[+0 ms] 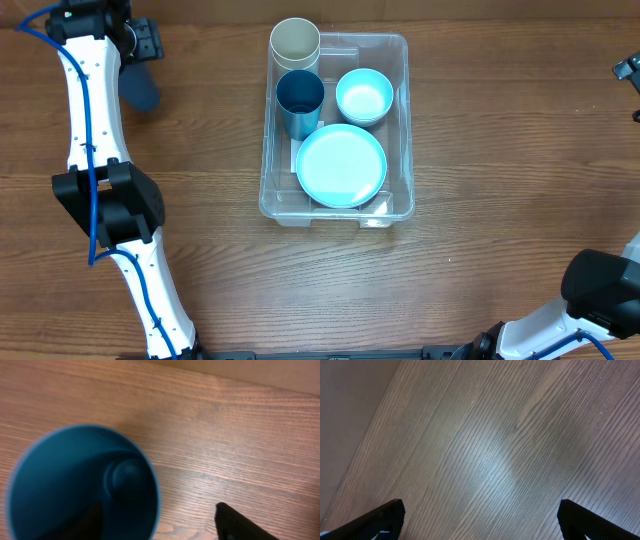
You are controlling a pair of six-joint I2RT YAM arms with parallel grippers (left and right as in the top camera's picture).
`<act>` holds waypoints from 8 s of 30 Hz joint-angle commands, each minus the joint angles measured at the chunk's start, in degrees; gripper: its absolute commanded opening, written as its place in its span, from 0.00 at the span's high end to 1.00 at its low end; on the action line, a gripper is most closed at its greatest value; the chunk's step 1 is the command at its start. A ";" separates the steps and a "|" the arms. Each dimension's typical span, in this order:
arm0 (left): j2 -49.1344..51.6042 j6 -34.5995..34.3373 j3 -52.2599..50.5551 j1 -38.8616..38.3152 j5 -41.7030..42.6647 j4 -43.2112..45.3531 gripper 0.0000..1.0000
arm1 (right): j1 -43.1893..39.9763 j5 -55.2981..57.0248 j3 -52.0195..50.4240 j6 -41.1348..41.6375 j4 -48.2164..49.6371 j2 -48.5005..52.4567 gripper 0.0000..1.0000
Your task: Pack container
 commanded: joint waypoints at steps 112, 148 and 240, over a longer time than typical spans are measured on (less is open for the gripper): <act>-44.59 -9.40 -0.15 -39.65 -4.87 -32.61 0.00 | -0.11 0.57 0.83 0.00 0.24 -0.52 0.00; -135.19 7.98 -131.36 -13.35 8.15 62.84 0.00 | -0.11 0.57 0.83 0.00 0.24 -0.52 0.00; -138.25 13.11 -144.74 -8.68 10.23 60.57 0.00 | 29.27 -7.61 -103.54 -13.77 99.51 -73.59 0.00</act>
